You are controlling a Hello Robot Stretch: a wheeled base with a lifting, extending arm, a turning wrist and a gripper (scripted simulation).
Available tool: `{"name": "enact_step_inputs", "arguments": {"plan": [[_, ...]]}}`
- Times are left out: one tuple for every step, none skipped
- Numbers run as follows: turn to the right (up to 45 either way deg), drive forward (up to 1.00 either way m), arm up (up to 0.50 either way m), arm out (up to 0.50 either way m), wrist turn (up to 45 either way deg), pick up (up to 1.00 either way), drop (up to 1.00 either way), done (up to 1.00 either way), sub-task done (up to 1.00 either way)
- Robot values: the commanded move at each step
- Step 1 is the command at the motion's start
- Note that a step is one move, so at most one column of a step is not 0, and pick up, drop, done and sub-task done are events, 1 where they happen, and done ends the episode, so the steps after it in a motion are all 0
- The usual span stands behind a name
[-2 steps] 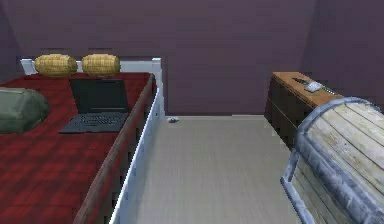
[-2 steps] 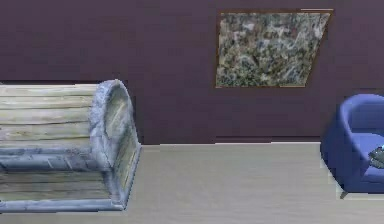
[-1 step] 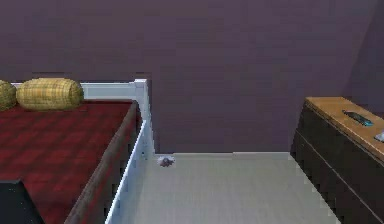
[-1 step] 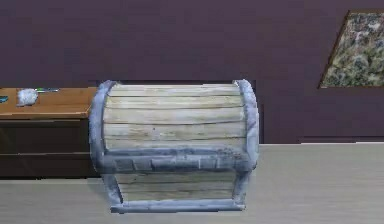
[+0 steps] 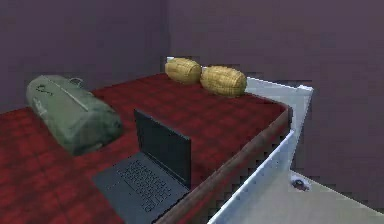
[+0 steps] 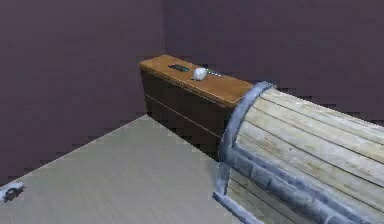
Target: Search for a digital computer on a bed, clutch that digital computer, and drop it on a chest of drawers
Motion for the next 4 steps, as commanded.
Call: {"name": "enact_step_inputs", "arguments": {"plan": [[-45.0,0.0,0.0,0.0,0.0,0.0,0.0,0.0,0.0],[-45.0,0.0,0.0,0.0,0.0,0.0,0.0,0.0,0.0],[-18.0,0.0,0.0,0.0,0.0,0.0,0.0,0.0,0.0],[0.0,0.0,0.5,0.0,0.0,0.0,0.0,0.0,0.0]]}}
